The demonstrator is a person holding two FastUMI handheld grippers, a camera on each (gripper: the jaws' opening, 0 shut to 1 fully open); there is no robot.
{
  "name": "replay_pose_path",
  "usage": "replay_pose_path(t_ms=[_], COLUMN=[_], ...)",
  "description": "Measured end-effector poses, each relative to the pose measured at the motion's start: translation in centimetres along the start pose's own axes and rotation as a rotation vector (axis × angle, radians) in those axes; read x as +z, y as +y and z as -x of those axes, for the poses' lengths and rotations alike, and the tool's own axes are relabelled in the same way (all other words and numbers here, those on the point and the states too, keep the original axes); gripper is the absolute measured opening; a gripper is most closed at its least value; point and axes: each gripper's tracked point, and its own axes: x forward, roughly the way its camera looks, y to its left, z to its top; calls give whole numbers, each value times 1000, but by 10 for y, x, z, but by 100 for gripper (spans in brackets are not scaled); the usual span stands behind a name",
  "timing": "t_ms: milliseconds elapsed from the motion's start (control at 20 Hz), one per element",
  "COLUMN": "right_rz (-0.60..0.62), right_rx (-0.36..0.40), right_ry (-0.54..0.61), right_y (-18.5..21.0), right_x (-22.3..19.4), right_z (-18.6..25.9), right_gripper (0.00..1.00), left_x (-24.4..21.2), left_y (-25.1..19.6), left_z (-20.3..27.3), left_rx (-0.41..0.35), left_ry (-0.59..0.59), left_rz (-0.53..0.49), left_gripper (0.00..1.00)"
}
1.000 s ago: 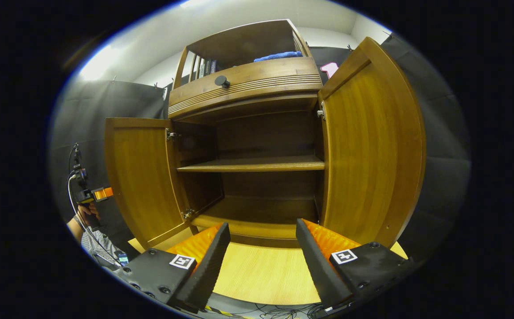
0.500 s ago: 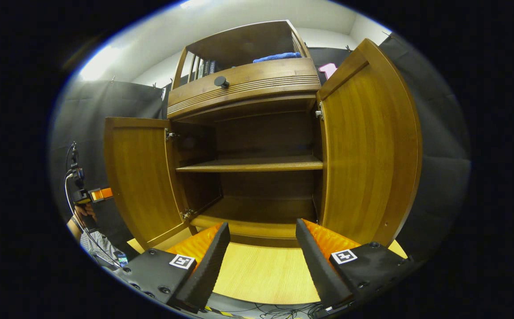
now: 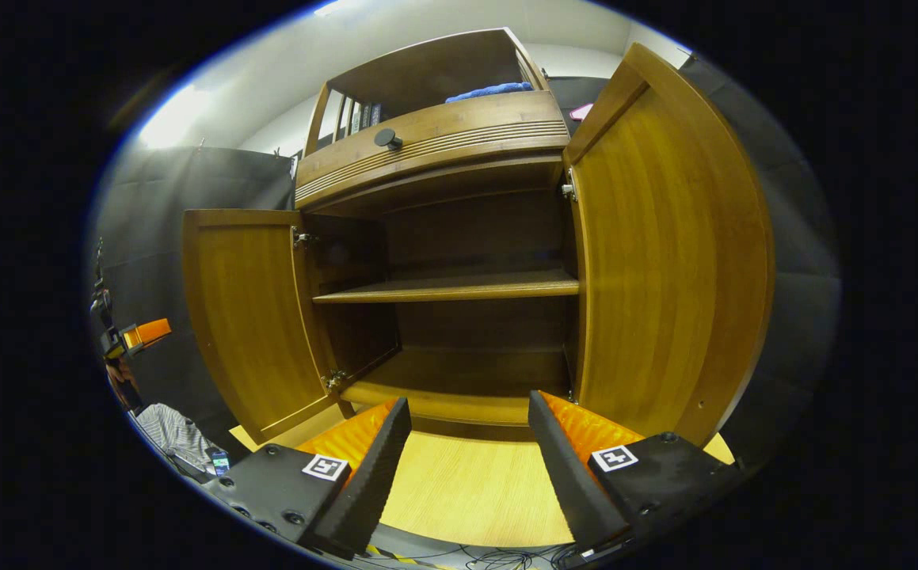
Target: Open the right door of the double-door shoe cabinet with the right hand, and open the left door with the left hand.
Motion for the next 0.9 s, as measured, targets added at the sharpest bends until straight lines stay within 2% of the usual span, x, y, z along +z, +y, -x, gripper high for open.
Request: replay_pose_path(t_ms=[50, 250, 450, 500, 550, 650, 700, 800, 850, 900], right_rz=[3, 34, 23, 24, 27, 28, 27, 18, 12, 7], right_rx=[10, 28, 36, 29, 17, -11, -23, -47, -59, -69], right_ry=[-2, -4, -11, -19, -26, -35, -37, -40, -42, -44], right_y=[2, 5, 5, 2, -1, -11, -15, -24, -29, -33], right_x=[0, -1, -2, -2, -1, 1, 0, -1, 0, 0], right_z=[-1, -1, 6, 9, 13, 22, 26, 33, 36, 39], right_gripper=[96, 96, 96, 100, 96, 96, 96, 100, 100, 100], left_x=[1, 0, 2, -1, -6, -14, -17, -24, -28, -33], left_y=[-16, -90, -182, -201, -218, -242, -252, -272, -280, -288], left_z=[-1, -4, -19, -24, -30, -38, -40, -44, -47, -48], left_rx=[-8, -120, -292, -329, -355, -375, -385, -392, -402, -417], left_ry=[-1, -5, -20, -20, -18, -13, -12, -22, -16, -9], left_rz=[3, 15, 20, 19, 19, 32, 29, 0, -13, -24], left_gripper=[7, 8, 8, 8, 8, 8, 0, 0, 8, 10])
